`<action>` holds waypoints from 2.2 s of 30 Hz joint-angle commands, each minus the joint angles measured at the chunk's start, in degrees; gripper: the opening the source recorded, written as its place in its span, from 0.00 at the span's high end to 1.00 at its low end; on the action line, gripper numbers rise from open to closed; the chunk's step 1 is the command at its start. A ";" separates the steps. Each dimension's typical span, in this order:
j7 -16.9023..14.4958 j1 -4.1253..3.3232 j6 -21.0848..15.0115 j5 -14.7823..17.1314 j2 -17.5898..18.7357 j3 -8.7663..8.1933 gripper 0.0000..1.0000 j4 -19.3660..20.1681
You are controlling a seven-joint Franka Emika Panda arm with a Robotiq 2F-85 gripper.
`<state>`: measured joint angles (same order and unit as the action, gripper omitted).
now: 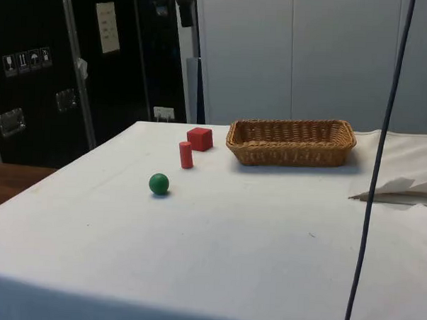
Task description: Pick up the object to the left of the cylinder and place it into the basket.
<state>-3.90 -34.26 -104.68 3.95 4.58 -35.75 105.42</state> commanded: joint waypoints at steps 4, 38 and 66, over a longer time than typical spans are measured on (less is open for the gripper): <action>1.32 -0.23 -2.12 -0.57 0.97 0.97 0.00 0.00; 7.22 -0.11 -15.36 -0.80 7.68 5.73 0.00 2.69; 2.52 2.06 -32.26 1.15 11.75 6.25 0.00 11.12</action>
<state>-0.57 -32.54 -135.85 4.35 16.27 -29.79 116.14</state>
